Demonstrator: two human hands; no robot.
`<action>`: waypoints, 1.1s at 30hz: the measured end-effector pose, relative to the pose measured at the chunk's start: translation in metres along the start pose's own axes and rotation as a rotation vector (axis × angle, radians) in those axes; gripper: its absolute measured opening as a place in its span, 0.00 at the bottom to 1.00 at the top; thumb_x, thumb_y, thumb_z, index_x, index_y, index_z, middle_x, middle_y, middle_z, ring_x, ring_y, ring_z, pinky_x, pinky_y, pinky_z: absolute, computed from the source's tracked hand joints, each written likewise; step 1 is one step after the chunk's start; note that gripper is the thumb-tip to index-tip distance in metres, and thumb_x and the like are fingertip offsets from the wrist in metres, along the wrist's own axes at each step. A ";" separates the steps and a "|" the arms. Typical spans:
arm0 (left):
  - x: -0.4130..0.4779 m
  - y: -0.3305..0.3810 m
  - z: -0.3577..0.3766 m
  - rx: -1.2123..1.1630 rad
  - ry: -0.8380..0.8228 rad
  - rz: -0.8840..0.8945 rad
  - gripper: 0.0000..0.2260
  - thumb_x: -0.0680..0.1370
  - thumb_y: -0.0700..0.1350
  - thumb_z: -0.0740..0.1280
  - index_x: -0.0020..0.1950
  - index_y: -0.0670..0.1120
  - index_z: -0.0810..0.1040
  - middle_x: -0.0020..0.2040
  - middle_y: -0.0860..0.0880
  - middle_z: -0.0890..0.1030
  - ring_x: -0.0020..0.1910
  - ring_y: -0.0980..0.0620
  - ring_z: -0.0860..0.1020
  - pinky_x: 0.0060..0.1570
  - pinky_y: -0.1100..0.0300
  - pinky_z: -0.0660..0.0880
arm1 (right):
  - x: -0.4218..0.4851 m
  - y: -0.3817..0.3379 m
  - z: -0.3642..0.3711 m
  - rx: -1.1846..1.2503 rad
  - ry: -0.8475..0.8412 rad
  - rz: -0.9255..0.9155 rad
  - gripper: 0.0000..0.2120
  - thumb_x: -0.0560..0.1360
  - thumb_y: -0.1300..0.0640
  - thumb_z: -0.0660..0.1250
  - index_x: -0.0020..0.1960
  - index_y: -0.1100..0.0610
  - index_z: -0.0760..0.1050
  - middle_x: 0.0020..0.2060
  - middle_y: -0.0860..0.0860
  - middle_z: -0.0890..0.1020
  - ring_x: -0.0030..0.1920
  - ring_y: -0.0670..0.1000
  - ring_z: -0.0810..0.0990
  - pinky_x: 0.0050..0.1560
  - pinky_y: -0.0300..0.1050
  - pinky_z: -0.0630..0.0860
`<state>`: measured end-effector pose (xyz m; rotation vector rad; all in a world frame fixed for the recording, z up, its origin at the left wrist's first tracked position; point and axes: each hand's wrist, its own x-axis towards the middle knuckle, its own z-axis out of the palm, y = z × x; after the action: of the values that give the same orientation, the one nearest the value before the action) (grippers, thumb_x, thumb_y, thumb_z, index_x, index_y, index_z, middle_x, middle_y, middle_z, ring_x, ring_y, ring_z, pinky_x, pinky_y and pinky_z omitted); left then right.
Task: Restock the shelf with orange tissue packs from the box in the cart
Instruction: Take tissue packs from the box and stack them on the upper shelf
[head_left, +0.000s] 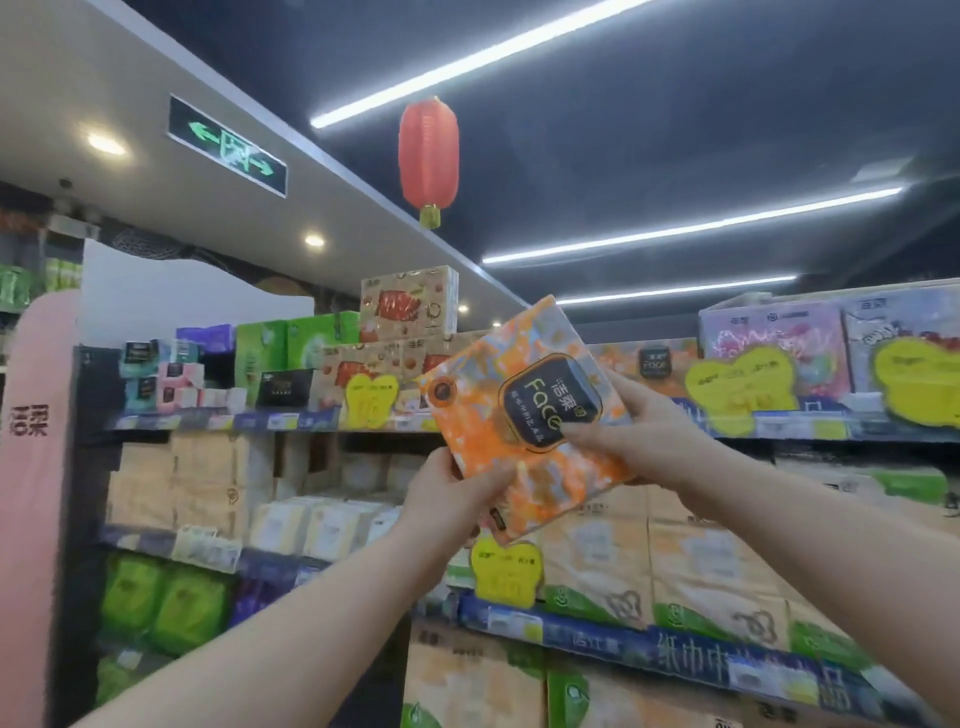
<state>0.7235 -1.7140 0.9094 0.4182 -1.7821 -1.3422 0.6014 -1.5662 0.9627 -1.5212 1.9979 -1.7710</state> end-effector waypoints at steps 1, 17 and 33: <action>0.016 -0.001 -0.004 0.008 -0.020 0.009 0.17 0.73 0.50 0.72 0.57 0.46 0.74 0.52 0.49 0.80 0.49 0.50 0.80 0.42 0.55 0.77 | 0.011 -0.002 0.003 -0.034 0.028 -0.032 0.31 0.70 0.56 0.75 0.69 0.43 0.69 0.52 0.46 0.83 0.46 0.48 0.84 0.42 0.44 0.82; 0.210 0.013 0.052 -0.034 -0.088 0.191 0.31 0.71 0.56 0.72 0.68 0.46 0.64 0.55 0.50 0.75 0.53 0.49 0.75 0.49 0.51 0.75 | 0.157 0.000 -0.071 -0.584 0.337 -0.125 0.23 0.67 0.54 0.76 0.61 0.50 0.77 0.52 0.50 0.81 0.50 0.50 0.81 0.47 0.46 0.79; 0.354 0.033 0.115 0.456 0.115 0.572 0.29 0.75 0.50 0.69 0.73 0.45 0.63 0.67 0.46 0.71 0.62 0.49 0.71 0.55 0.56 0.68 | 0.325 0.065 -0.147 -0.930 0.226 -0.233 0.31 0.67 0.51 0.76 0.67 0.52 0.70 0.62 0.50 0.73 0.53 0.48 0.70 0.48 0.42 0.68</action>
<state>0.4333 -1.8749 1.0808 0.1918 -1.9101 -0.5067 0.3069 -1.6931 1.1311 -1.8572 3.1313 -1.1067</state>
